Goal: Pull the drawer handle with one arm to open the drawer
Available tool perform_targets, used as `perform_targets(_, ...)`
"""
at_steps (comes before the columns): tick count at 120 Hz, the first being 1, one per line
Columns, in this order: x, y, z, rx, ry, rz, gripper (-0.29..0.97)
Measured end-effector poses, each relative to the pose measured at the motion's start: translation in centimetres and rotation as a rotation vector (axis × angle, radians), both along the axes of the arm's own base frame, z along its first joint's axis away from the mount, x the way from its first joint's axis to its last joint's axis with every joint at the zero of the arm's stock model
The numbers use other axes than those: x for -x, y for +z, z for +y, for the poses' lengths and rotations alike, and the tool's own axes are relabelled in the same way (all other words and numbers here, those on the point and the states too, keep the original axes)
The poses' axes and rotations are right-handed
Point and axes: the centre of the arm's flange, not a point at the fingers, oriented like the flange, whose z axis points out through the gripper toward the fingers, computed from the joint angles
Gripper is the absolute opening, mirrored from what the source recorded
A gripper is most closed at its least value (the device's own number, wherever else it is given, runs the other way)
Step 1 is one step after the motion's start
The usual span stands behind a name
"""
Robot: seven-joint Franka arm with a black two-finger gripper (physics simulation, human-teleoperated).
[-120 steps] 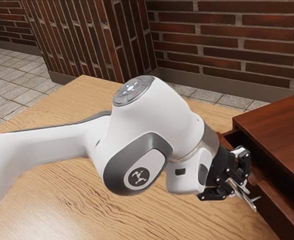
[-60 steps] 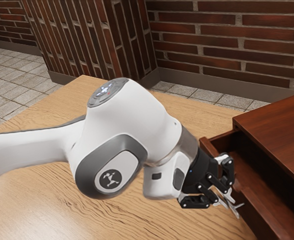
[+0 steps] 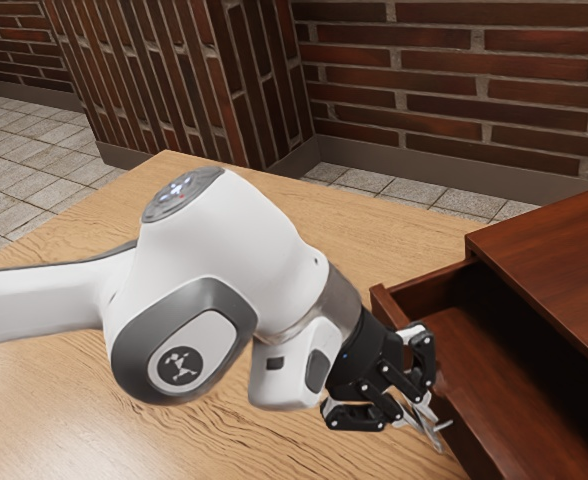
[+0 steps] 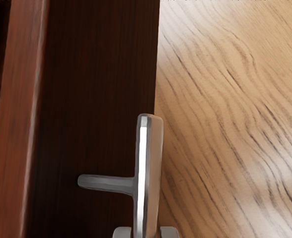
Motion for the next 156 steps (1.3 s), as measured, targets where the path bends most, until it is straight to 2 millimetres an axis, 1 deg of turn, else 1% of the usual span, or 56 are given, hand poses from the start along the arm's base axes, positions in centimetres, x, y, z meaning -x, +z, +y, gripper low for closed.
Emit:
perform_targets(35, 1.2, 0.6, 1.4, 0.019, -0.009, 0.005, -0.04)
perform_targets(91, 2.6, 1.1, 3.0, 0.022, -0.024, 0.007, -0.04)
perform_targets(97, 2.7, 1.5, 3.6, 0.02, -0.022, 0.001, -0.02)
perform_targets(101, 2.5, 1.8, 4.4, 0.018, -0.01, -0.001, 0.03)
perform_targets(109, 2.2, 3.0, 6.7, 0.013, 0.028, -0.003, 0.18)
perform_targets(118, 1.7, 5.0, 9.2, 0.008, 0.072, -0.01, 0.33)
perform_targets(125, 1.4, 6.5, 10.7, 0.006, 0.098, -0.01, 0.41)
perform_targets(129, 1.1, 7.8, 11.8, 0.007, 0.118, -0.016, 0.45)
perform_targets(133, 0.7, 9.3, 13.8, 0.007, 0.159, -0.027, 0.48)
perform_targets(143, -0.8, 12.9, 20.5, -0.022, 0.322, -0.031, 0.55)
perform_targets(148, -1.0, 14.7, 23.3, -0.039, 0.393, -0.024, 0.57)
perform_targets(152, -0.8, 16.3, 25.0, -0.057, 0.434, -0.023, 0.59)
perform_targets(156, -0.4, 17.5, 26.1, -0.081, 0.463, -0.016, 0.6)
